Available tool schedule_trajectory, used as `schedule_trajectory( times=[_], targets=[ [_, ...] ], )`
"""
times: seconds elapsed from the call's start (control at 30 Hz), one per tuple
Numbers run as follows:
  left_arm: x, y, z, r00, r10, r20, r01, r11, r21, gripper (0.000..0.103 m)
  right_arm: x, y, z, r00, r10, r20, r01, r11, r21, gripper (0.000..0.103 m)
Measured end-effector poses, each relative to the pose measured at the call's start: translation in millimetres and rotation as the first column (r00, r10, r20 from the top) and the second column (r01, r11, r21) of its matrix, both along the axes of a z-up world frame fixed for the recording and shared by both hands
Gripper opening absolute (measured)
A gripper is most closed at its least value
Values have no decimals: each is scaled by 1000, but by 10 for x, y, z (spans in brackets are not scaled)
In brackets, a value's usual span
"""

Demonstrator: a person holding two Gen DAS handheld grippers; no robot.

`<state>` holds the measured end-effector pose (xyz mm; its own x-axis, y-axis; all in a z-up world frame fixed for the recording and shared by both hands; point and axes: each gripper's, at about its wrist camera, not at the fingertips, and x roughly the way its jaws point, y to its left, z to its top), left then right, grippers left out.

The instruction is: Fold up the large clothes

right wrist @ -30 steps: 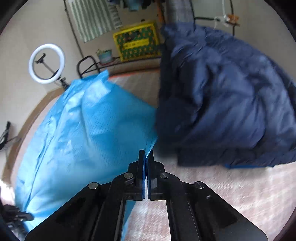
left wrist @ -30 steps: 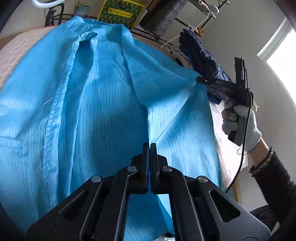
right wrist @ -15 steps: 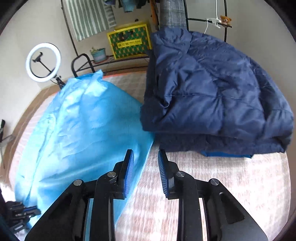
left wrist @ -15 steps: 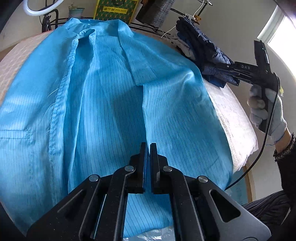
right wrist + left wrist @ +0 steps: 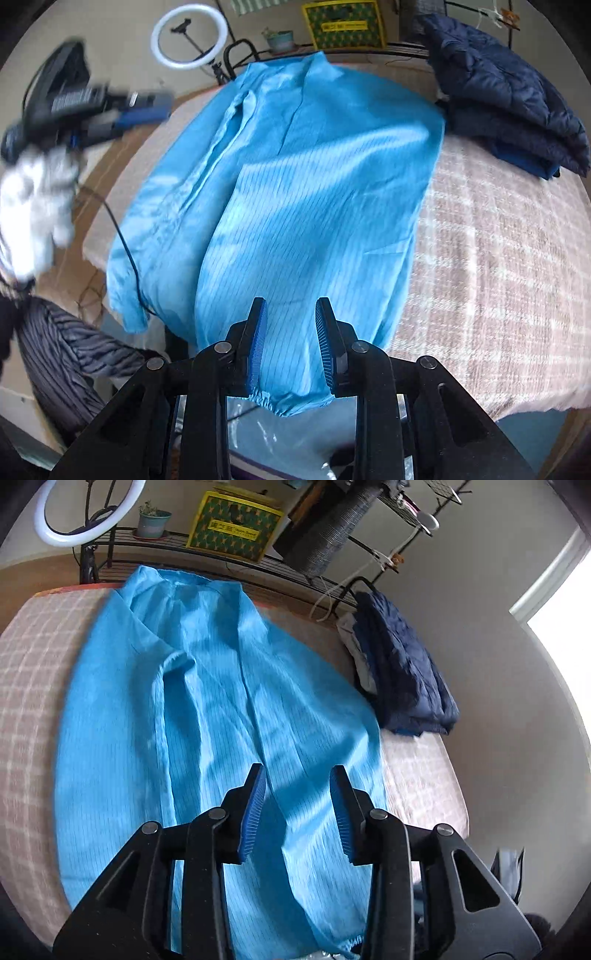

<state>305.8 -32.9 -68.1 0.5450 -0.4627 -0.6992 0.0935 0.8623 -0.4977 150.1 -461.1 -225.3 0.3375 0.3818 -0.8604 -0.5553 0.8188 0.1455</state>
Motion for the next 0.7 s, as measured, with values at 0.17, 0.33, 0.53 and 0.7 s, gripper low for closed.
schedule_trajectory(
  times=[0.17,0.33,0.53,0.7],
  targets=[
    [888,30,-183,998,61,-28,-62,997,-41,43,40,289,-284,998,59,19,-57,992,-115,25],
    [1708,-87,-678,990,103,-97,-108,993,-51,43,133,346,-435,996,87,-2,-87,985,-148,25],
    [2349,-112,-1215,979,150,-139,-155,988,-22,43,60,467,-591,988,149,31,-139,967,-215,27],
    [2483,-128,-1395,984,126,-127,-138,986,-96,9,41,553,-627,982,183,46,-168,959,-228,28]
  ],
)
